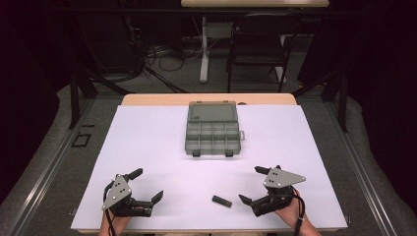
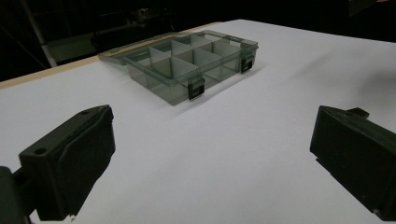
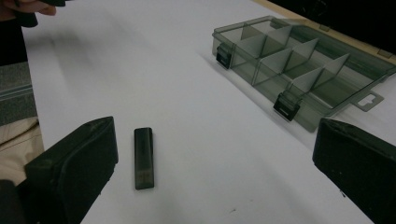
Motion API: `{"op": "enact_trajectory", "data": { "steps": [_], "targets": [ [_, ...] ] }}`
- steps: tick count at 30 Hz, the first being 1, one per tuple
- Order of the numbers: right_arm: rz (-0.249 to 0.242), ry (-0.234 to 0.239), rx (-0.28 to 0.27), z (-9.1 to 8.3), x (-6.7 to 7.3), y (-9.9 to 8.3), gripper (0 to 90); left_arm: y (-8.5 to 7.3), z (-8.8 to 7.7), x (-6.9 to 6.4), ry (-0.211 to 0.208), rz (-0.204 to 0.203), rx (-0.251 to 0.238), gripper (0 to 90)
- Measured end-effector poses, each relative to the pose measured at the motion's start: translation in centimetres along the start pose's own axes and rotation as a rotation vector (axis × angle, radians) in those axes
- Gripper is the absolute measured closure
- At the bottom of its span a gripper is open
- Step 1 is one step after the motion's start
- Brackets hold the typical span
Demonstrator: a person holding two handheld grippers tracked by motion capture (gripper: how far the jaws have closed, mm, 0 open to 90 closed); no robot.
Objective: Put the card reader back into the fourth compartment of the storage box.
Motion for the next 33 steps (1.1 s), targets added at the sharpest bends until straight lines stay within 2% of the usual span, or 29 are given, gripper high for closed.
{"op": "enact_trajectory", "data": {
  "steps": [6, 15, 33],
  "targets": [
    [0.023, 0.042, 0.051, 1.9, 0.2, 0.1, 0.0, 0.1, -0.1, 0.0, 0.004, -0.002, -0.005, 0.1],
    [0.023, 0.102, 0.094, 4.0, 1.0, 0.2, 0.0, 0.1, 0.0, 0.0, 0.001, -0.002, -0.006, 0.1],
    [0.013, 0.199, 0.159, 6.3, 2.3, -0.4, 0.0, 0.1, 0.1, 0.0, -0.002, 0.003, 0.004, 0.0]
  ]
}}
Point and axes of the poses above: each handheld gripper's, and its own axes: z roughly forward along the jaws, y roughly out of its top, x roughly to its left, the point moved 6 cm from there along z, roughly forward along the jaws, and after that the axes turned 3 degrees about y, right-handed, at the moved point
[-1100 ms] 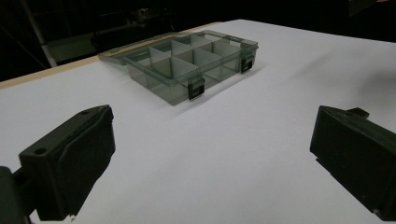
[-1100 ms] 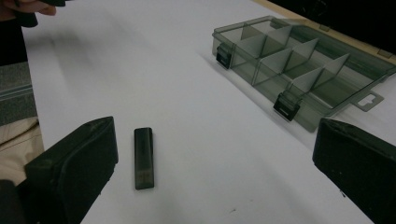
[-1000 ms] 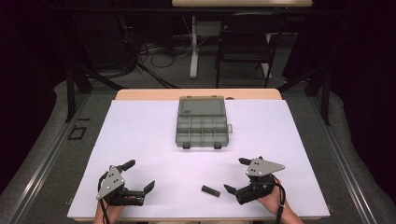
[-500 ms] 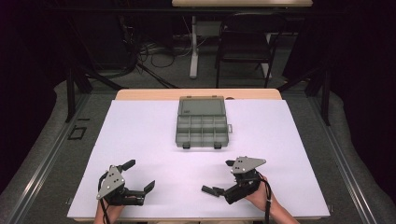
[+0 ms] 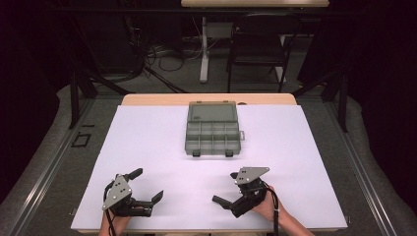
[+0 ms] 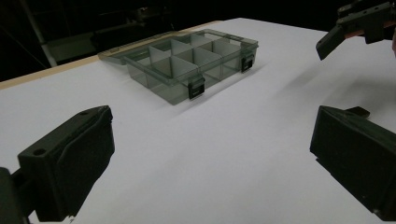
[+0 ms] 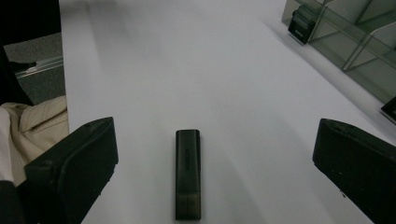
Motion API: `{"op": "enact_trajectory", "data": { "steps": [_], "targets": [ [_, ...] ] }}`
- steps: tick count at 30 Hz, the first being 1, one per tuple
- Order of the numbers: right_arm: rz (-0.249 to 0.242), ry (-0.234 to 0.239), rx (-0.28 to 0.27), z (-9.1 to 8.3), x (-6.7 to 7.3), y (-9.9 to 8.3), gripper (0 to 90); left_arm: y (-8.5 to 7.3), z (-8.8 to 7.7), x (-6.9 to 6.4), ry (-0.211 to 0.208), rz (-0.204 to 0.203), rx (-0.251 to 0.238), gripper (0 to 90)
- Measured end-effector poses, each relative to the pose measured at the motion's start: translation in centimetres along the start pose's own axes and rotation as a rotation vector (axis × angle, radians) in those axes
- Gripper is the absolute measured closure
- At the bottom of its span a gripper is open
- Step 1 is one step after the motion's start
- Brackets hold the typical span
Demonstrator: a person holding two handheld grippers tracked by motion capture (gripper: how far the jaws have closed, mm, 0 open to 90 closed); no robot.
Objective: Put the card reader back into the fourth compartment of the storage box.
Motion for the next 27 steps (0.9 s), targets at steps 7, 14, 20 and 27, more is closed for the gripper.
{"op": "enact_trajectory", "data": {
  "steps": [7, 14, 20, 27],
  "targets": [
    [-0.013, 0.012, 0.05, 0.6, 0.4, -0.6, 13.1, 0.0, -0.1, 0.0, 0.001, 0.008, 0.001, 0.2],
    [-0.038, 0.027, 0.087, 1.1, 0.9, -1.4, 38.6, 0.0, 0.0, 0.1, -0.002, 0.002, -0.002, 0.2],
    [-0.065, 0.046, 0.125, 1.5, 1.3, -1.9, 55.5, -0.1, -0.1, 0.1, -0.005, 0.004, -0.003, 0.2],
    [-0.067, 0.048, 0.16, 2.0, 1.5, -2.3, 64.8, -0.1, 0.0, 0.0, -0.009, 0.006, 0.003, 0.2]
  ]
}}
Point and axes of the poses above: each handheld gripper's, and its own axes: z roughly forward along the jaws, y roughly out of its top, x roughly to its left, the point moved 6 cm from there along z, roughly forward along the jaws, and after that the axes turned 3 degrees about y, right-handed, at the moved point
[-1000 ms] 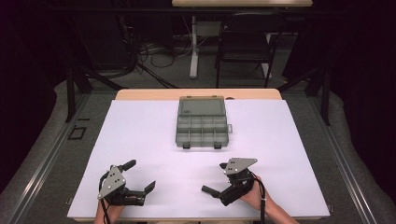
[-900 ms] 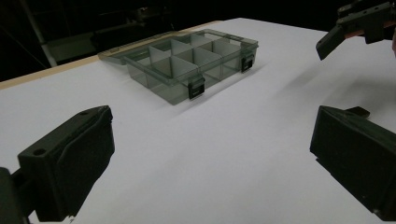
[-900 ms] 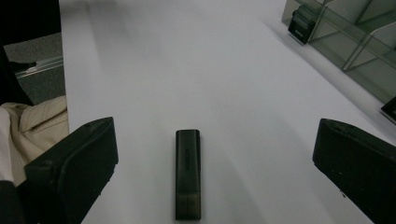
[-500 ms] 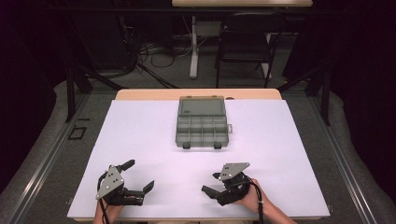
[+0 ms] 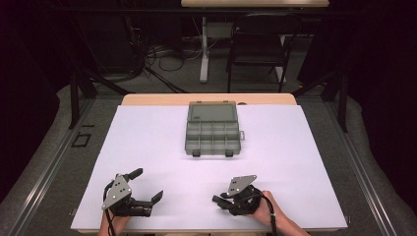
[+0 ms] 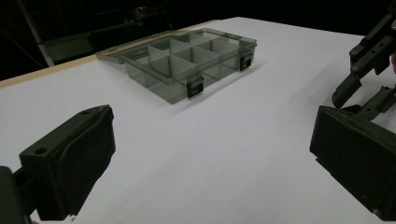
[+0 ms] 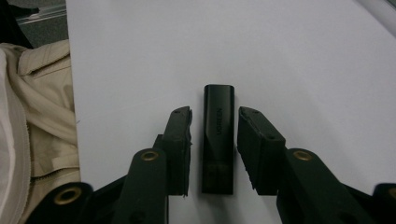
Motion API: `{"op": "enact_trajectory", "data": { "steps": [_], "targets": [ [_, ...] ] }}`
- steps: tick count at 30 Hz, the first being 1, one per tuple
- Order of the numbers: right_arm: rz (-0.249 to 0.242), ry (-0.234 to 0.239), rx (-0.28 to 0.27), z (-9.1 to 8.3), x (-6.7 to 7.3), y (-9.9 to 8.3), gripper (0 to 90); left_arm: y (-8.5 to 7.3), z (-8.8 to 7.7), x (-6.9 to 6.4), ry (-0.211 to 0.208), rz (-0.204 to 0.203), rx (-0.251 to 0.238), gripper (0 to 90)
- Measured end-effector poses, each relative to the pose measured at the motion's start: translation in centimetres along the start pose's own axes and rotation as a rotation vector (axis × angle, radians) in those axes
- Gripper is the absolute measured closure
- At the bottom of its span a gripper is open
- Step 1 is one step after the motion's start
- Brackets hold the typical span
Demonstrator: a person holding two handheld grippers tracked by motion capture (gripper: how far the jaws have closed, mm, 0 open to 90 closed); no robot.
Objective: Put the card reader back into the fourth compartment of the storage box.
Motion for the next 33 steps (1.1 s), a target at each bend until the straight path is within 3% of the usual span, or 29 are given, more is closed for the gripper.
{"op": "enact_trajectory", "data": {
  "steps": [15, 33],
  "targets": [
    [-0.008, -0.027, 0.015, 0.3, -0.2, -0.1, 73.0, 0.0, 0.1, 0.0, -0.002, -0.001, 0.001, 0.3],
    [0.001, -0.067, -0.043, -1.4, -0.2, 0.8, 73.2, 0.0, 0.1, 0.0, -0.008, 0.004, -0.001, 0.2]
  ]
}}
Point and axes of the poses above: each handheld gripper's, and its own axes: z roughly forward along the jaws, y roughly out of its top, x roughly to its left, the point moved 6 cm from there along z, roughly forward along the jaws, and after that the axes turned 3 degrees about y, right-handed, at the moved point
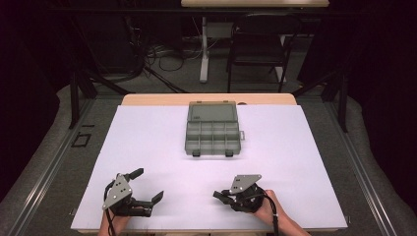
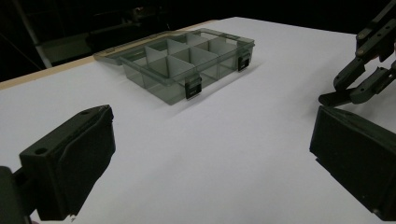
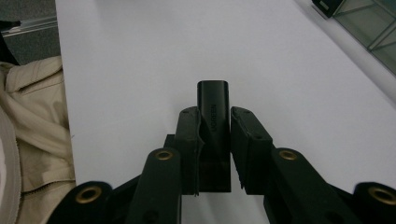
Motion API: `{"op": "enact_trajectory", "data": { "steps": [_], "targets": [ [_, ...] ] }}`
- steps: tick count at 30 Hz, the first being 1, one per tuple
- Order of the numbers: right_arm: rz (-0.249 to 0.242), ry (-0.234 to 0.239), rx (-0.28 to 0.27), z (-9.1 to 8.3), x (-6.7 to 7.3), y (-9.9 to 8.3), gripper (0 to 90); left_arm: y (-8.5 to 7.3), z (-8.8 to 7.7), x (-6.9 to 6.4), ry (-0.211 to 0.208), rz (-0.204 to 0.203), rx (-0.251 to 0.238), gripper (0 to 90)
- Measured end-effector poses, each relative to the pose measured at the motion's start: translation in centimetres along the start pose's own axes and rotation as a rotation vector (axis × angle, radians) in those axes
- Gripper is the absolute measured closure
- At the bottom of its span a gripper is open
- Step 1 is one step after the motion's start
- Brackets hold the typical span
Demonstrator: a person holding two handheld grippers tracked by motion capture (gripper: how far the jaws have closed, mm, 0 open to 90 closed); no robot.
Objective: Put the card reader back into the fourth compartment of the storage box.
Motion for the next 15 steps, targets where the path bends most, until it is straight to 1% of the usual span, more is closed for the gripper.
{"op": "enact_trajectory", "data": {
  "steps": [4, 15],
  "targets": [
    [-0.001, -0.004, -0.01, -0.2, -0.1, 0.1, 73.2, 0.0, 0.0, -0.1, -0.003, 0.005, 0.0, 0.3],
    [0.01, -0.042, -0.04, -1.6, -0.7, 0.3, 73.2, 0.1, 0.0, 0.0, 0.003, 0.007, -0.003, 0.3]
  ]
}}
Point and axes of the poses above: each handheld gripper's, and its own axes: z roughly forward along the jaws, y roughly out of its top, x roughly to its left, the point moved 6 cm from there along z, roughly forward along the jaws, and after that the axes turned 3 degrees about y, right-handed, at the moved point
